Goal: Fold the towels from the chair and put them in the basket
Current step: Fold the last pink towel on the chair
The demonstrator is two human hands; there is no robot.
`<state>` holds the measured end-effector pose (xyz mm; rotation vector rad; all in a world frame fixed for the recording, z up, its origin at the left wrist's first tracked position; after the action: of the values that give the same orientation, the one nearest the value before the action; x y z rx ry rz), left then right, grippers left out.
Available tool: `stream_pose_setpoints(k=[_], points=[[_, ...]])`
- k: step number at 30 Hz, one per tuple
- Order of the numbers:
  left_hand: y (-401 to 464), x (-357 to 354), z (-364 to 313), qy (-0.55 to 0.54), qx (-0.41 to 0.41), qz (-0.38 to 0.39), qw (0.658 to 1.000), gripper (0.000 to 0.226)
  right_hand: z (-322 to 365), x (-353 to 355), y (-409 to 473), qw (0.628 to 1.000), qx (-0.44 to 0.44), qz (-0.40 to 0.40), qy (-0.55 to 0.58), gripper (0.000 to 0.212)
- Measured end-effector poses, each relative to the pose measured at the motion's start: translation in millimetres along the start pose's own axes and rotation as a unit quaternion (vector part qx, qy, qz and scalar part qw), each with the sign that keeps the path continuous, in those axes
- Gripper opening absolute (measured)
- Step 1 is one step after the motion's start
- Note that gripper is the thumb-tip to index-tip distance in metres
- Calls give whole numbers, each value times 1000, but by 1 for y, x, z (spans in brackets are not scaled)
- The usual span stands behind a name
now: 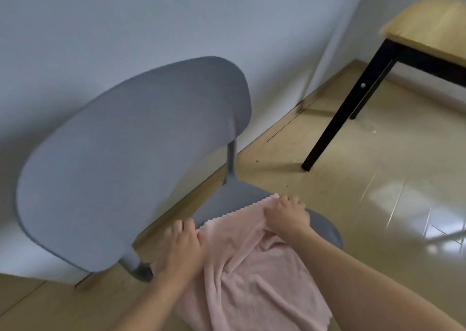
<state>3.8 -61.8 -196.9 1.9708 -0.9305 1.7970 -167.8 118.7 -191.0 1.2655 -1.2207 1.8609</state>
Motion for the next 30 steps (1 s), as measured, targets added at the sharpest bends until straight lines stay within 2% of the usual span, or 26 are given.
stream_pose_setpoints(k=[2, 4, 7, 9, 11, 13, 15, 19, 20, 22, 24, 26, 28, 30], points=[[0, -20, -1, 29, -47, -69, 996, 26, -3, -13, 10, 997, 7, -74, 3, 38], [0, -36, 1, 50, -62, -112, 990, 28, 0, -22, 14, 990, 43, -126, 55, 27], [-2, -44, 4, 67, -67, -123, 988, 25, -2, -30, 4, 978, 76, -152, 122, 16], [-11, -37, 10, 79, -47, -72, 993, 23, -13, -28, -21, 966, 65, -165, 191, 13], [-19, -30, 18, 77, -22, 10, 997, 30, -24, -10, -56, 948, 50, -200, 244, 8], [-34, -21, 22, -2, -47, 113, 993, 24, -30, 20, -96, 932, 55, -230, 276, 9], [-56, 3, 21, -111, -70, 194, 972, 15, -30, 57, -140, 925, 78, -258, 268, 10], [-110, 95, 2, -263, -120, 218, 932, 11, -31, 125, -227, 901, 101, -335, 259, 22], [-128, 117, -6, -299, -139, 250, 910, 18, -30, 135, -243, 897, 101, -337, 267, 23], [-161, 155, -22, -374, -183, 332, 846, 31, -27, 147, -272, 886, 101, -328, 311, 25], [-190, 188, -32, -418, -222, 377, 796, 37, -17, 153, -298, 852, 121, -319, 397, 32], [-213, 215, -36, -452, -239, 384, 769, 29, -4, 160, -323, 821, 144, -323, 449, 38], [-236, 243, -38, -475, -250, 379, 754, 18, 9, 171, -345, 805, 139, -332, 472, 45], [-255, 266, -36, -472, -273, 383, 746, 21, 20, 184, -365, 783, 145, -327, 509, 41]])
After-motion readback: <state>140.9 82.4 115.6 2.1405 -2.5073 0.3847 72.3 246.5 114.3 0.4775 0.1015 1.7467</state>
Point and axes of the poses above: each hand's wrist, its own y-axis towards the middle knuckle, its own x-axis out of the back of the hand, z = x × y, the point moved 6 cm from there along y, towards the middle knuckle, and after that the axes turned 14 degrees about x, right-handed, at the moved point
